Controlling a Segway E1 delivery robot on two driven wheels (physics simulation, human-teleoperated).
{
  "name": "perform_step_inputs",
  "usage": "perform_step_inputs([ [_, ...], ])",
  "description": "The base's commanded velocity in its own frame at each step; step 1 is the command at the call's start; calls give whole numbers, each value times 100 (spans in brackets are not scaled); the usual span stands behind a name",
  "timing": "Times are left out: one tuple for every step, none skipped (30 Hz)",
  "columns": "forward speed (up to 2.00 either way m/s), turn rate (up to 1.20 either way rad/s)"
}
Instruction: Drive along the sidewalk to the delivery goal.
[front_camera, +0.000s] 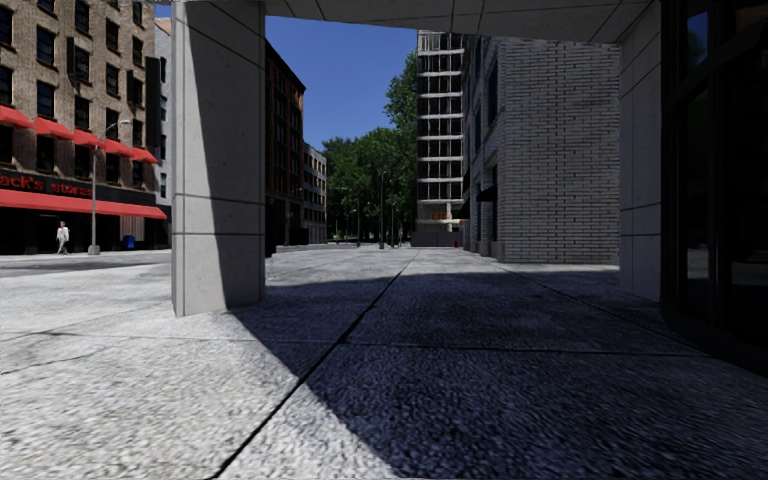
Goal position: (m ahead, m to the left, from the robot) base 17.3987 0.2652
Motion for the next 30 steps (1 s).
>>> perform_step_inputs([
  [200, 0],
  [200, 0],
  [200, 0],
  [200, 0],
  [200, 0],
  [200, 0],
  [200, 0],
  [200, 0],
  [200, 0],
  [200, 0],
  [200, 0],
  [200, 0],
  [200, 0],
  [200, 0],
  [200, 0],
  [200, 0],
  [200, 2],
  [200, 8],
  [200, 8],
  [200, 13],
  [200, 17],
  [200, 19],
  [200, 21],
  [200, 21],
  [200, 22],
  [200, 24],
  [200, 25],
  [200, 26],
  [200, 26],
  [200, 26],
])
